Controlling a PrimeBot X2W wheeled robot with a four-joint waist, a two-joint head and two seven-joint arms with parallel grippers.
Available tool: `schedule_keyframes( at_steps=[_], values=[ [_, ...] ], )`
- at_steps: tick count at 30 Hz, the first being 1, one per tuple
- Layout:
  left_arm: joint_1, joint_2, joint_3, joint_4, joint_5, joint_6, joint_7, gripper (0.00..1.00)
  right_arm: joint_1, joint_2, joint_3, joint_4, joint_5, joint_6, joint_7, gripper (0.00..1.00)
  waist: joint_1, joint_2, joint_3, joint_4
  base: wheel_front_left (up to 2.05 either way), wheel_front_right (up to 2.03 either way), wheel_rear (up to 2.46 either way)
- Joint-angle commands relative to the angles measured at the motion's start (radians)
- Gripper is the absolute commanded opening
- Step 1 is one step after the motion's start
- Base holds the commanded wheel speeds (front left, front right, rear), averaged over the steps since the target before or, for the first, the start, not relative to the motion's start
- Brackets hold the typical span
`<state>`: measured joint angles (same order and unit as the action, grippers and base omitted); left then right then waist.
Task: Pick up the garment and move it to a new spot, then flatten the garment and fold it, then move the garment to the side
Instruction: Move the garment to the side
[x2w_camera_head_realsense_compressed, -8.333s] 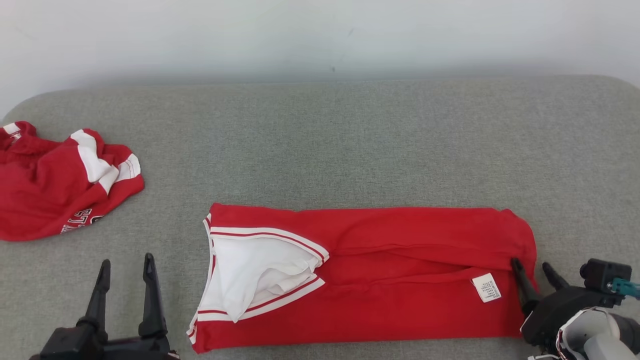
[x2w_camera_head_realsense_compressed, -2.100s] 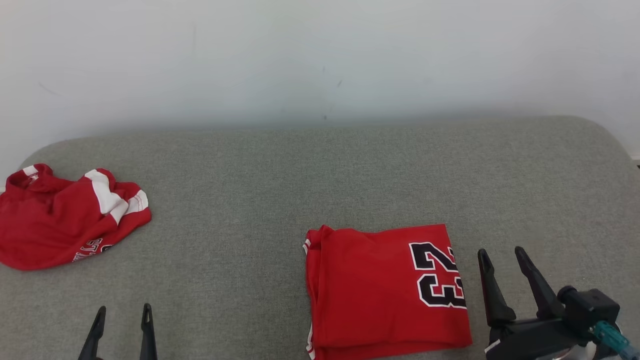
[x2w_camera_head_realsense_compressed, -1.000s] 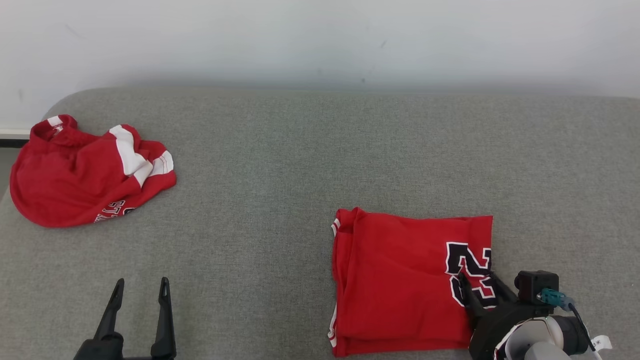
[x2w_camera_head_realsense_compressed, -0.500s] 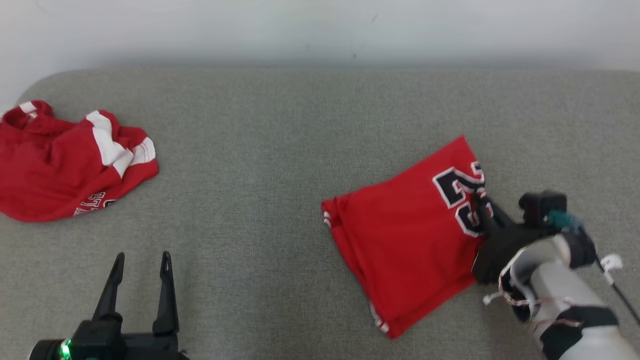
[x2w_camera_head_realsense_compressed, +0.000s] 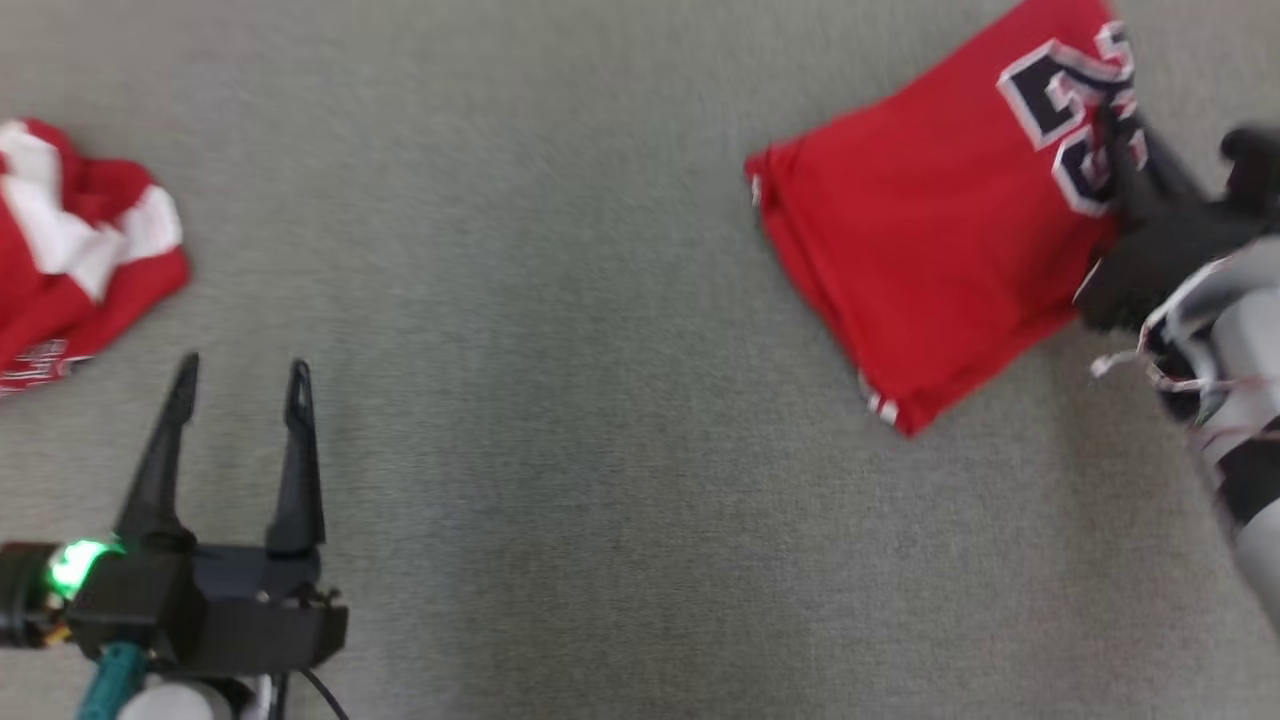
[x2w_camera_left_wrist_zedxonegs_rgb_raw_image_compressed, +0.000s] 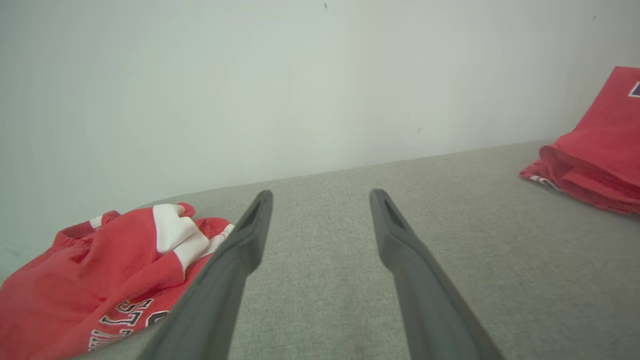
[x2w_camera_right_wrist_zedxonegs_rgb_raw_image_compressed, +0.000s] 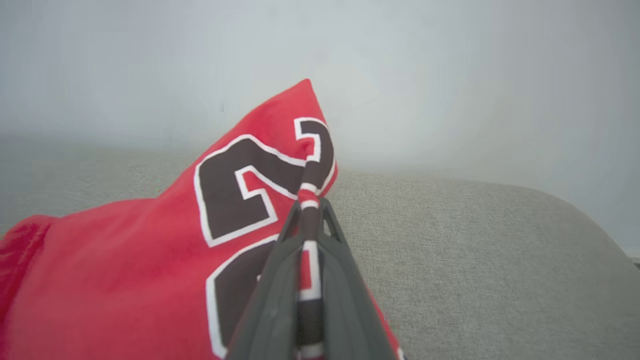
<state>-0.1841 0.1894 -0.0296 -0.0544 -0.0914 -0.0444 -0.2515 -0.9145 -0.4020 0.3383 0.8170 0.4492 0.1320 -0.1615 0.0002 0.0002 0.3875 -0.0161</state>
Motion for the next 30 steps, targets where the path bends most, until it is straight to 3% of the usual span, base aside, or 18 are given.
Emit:
schedule_keyframes(
  at_steps=[1, 18, 30],
  values=[
    [-0.026, 0.018, 0.005, -0.032, 0.016, -0.001, 0.013, 1.0, -0.038, -0.021, 0.006, 0.0, 0.013, -0.003, -0.012, 0.0, -0.0002, -0.0002, 0.138, -0.119, 0.0, 0.0, 0.0],
    [-0.012, 0.136, 0.049, -0.282, 0.052, 0.0, 0.174, 1.0, -0.243, -0.164, 0.071, 0.085, 0.064, -0.003, -0.072, 0.0, -0.0002, -0.0002, 0.277, -0.292, 0.0, 0.0, 0.0],
    [0.003, 0.166, 0.061, -0.366, 0.053, 0.004, 0.231, 1.0, -0.385, -0.194, 0.146, 0.161, 0.04, -0.003, -0.061, 0.0, -0.0002, -0.0002, 0.309, -0.323, 0.0, 0.0, 0.0]
  ],
)
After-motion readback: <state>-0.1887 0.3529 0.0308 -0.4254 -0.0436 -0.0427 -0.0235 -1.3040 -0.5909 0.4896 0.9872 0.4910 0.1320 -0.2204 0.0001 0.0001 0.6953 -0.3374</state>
